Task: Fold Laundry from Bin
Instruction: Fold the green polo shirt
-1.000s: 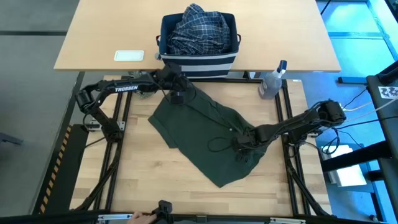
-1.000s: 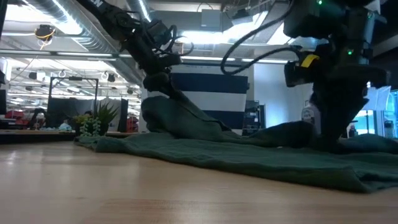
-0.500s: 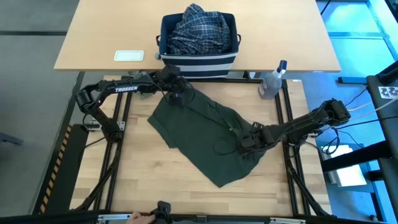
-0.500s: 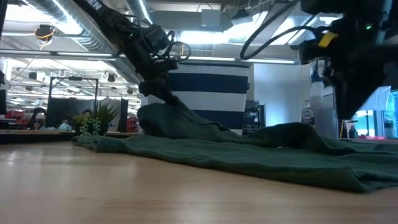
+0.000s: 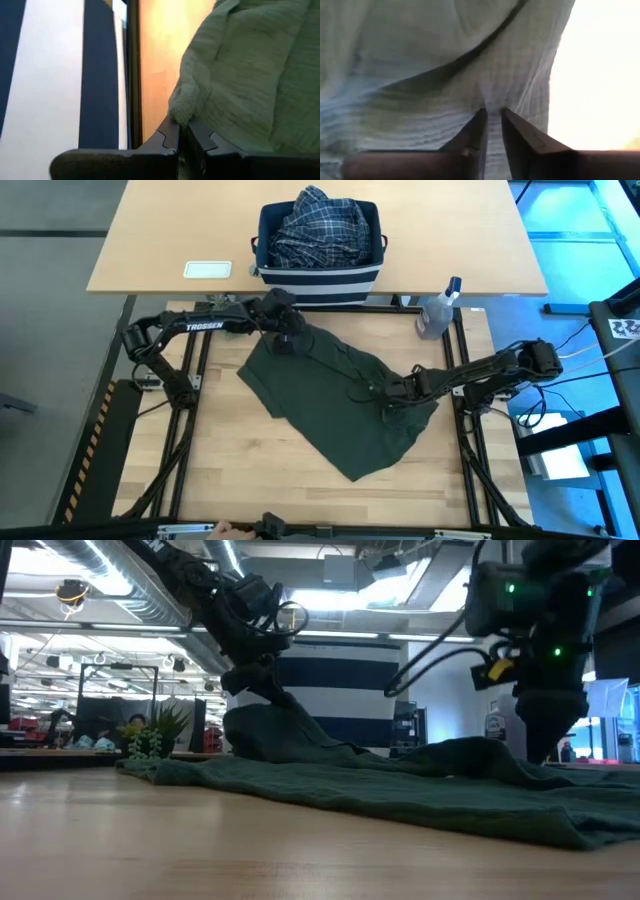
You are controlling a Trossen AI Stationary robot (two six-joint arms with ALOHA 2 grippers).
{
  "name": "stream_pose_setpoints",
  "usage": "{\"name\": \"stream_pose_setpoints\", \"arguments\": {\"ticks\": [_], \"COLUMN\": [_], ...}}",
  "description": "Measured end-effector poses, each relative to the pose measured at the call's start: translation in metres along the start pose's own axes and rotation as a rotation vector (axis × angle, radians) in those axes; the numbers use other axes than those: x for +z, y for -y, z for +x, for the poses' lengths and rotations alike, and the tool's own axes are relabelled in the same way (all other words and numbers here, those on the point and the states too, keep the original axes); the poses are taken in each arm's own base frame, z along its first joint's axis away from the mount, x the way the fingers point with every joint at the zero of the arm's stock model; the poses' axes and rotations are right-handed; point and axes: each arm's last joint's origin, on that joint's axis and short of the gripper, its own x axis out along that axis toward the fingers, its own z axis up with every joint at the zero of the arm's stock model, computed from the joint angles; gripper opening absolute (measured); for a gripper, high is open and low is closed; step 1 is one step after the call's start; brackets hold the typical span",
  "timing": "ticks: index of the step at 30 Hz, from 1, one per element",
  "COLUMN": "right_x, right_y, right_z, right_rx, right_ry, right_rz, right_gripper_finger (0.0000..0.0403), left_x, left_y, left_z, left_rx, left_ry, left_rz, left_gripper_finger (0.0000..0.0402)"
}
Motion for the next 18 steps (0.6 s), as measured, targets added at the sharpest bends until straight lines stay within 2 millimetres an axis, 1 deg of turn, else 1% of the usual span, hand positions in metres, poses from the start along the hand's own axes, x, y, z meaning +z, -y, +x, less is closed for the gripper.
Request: {"name": "stream_pose_setpoints", "arguments": {"ticks": [3, 7, 12, 18], "right_x": [-0.004, -0.009, -0.01, -0.01], "right_y": [0.003, 0.006, 0.007, 0.007], "right_z": [0.01, 0.02, 0.022, 0.022], "right_rx": [0.034, 0.046, 0.045, 0.046], "right_ry": [-0.016, -0.038, -0.031, -0.029], "right_rz": [0.003, 0.016, 0.017, 0.014], "right_gripper_finger": [0.0034, 0.002, 0.0017, 0.0017], "left_x": [0.004, 0.005, 0.005, 0.004], "left_y": [0.007, 0.019, 0.029, 0.035], "left_z": [0.0, -0.001, -0.003, -0.004], "left_rx": [-0.055, -0.162, -0.222, -0.206], "left_ry": [0.026, 0.033, -0.01, -0.108], "left_rz": [0.057, 0.138, 0.197, 0.289], "left_gripper_finger": [0.0002, 0.0022, 0.0051, 0.0071]}}
